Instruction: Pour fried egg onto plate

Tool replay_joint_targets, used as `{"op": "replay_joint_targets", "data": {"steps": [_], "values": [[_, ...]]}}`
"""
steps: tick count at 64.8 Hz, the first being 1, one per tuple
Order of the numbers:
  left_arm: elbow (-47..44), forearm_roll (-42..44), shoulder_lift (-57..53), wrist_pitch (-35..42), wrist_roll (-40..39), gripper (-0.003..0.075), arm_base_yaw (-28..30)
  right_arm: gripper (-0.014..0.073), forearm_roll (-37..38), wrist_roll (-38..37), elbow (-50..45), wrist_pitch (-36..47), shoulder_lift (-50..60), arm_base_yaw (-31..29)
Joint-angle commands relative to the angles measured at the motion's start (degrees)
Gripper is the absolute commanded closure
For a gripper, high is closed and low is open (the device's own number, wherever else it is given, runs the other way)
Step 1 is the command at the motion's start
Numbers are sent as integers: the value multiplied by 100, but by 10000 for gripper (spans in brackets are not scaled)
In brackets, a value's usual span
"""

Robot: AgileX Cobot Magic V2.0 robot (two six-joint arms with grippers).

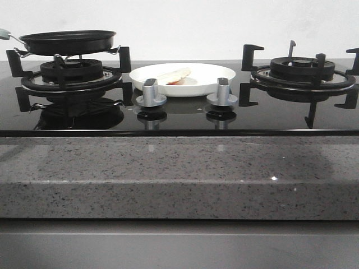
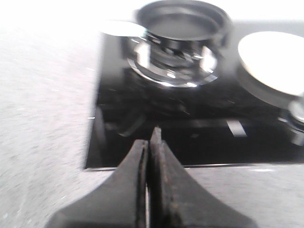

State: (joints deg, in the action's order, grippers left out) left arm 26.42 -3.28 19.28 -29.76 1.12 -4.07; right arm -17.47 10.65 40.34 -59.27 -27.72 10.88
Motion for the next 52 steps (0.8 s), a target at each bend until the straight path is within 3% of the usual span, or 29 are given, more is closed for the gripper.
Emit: {"op": "replay_joint_targets", "data": {"steps": [1, 16, 29, 52], "values": [[-468, -26, -454, 944, -43, 739, 122, 662, -92, 53, 127, 299, -10, -4], [-1971, -144, -1758, 2149, -43, 739, 250, 662, -92, 53, 127, 299, -10, -4], [-2727, -381, -2074, 3348, -43, 739, 250, 662, -92, 53, 127, 299, -10, -4], [-2710, -391, -2064, 3266, -43, 739, 240, 662, -92, 53, 127, 299, -10, -4]]}}
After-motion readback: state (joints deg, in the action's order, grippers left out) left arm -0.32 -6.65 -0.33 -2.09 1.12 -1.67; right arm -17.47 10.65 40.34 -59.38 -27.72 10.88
